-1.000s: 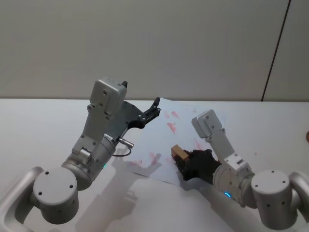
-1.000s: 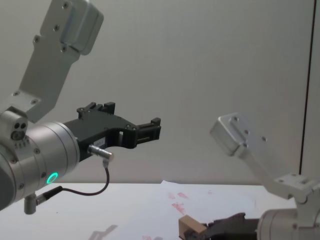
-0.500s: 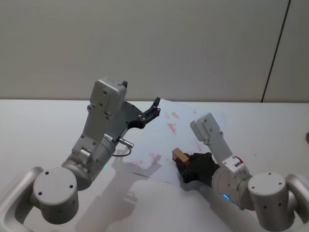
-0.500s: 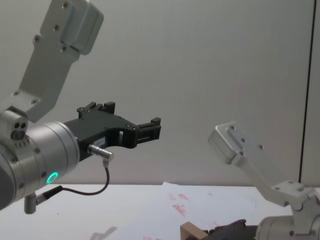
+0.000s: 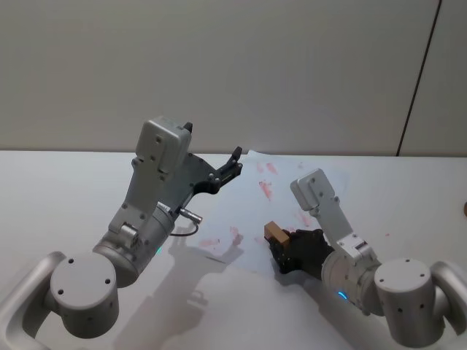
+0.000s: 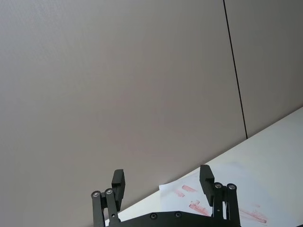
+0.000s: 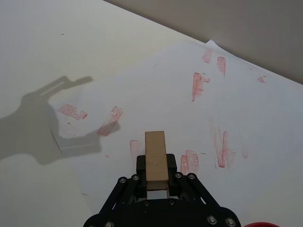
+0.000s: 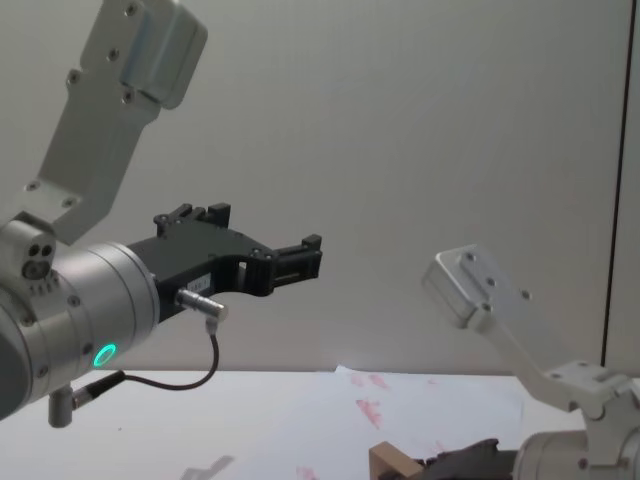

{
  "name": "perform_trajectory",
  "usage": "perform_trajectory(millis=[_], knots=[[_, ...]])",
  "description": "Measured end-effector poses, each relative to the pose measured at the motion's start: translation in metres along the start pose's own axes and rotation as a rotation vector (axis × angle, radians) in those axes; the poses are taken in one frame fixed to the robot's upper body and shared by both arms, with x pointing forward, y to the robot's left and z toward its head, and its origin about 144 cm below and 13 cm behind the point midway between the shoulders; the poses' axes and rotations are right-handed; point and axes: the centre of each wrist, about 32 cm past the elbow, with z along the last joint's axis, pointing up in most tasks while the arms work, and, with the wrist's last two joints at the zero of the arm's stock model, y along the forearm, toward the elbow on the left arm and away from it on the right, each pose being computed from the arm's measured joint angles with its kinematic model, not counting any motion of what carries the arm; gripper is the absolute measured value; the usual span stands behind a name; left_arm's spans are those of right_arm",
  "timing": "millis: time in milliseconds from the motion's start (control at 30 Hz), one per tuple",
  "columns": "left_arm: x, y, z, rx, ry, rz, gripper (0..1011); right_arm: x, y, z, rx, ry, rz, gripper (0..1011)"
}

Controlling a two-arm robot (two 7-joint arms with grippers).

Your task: Use the one hand to pick up the stamp and affix it onto the A4 paper.

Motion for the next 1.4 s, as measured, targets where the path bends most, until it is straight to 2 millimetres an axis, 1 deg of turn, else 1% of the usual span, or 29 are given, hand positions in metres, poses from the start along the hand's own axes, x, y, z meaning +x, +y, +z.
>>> perform_trajectory(millis=[200,400,633,833,867,1033,1167,1200,1400], knots=[[0.000,0.000,0.000,0.000,0.000,0.000,1003,0.001,-0.001,0.002,0.011,0.015,-0.002,221],[0.000,0.000,0.000,0.000,0.000,0.000,1003,0.003,-0.006,0.013,0.050,0.043,0.006,221],[0.000,0.000,0.000,0.000,0.000,0.000,1003,0.006,-0.021,0.036,0.135,0.088,0.029,221],[0.000,0.000,0.000,0.000,0.000,0.000,1003,0.009,-0.036,0.047,0.182,0.119,0.038,221],[0.000,0.000,0.000,0.000,0.000,0.000,1003,0.011,-0.041,0.049,0.193,0.126,0.037,221],[0.000,0.000,0.000,0.000,0.000,0.000,1003,0.017,-0.054,0.050,0.211,0.141,0.027,221],[0.000,0.000,0.000,0.000,0.000,0.000,1003,0.023,-0.067,0.046,0.212,0.146,0.008,221],[0.000,0.000,0.000,0.000,0.000,0.000,1003,0.023,-0.067,0.046,0.212,0.146,0.008,221],[0.000,0.000,0.000,0.000,0.000,0.000,1003,0.033,-0.085,0.031,0.194,0.137,-0.030,221]])
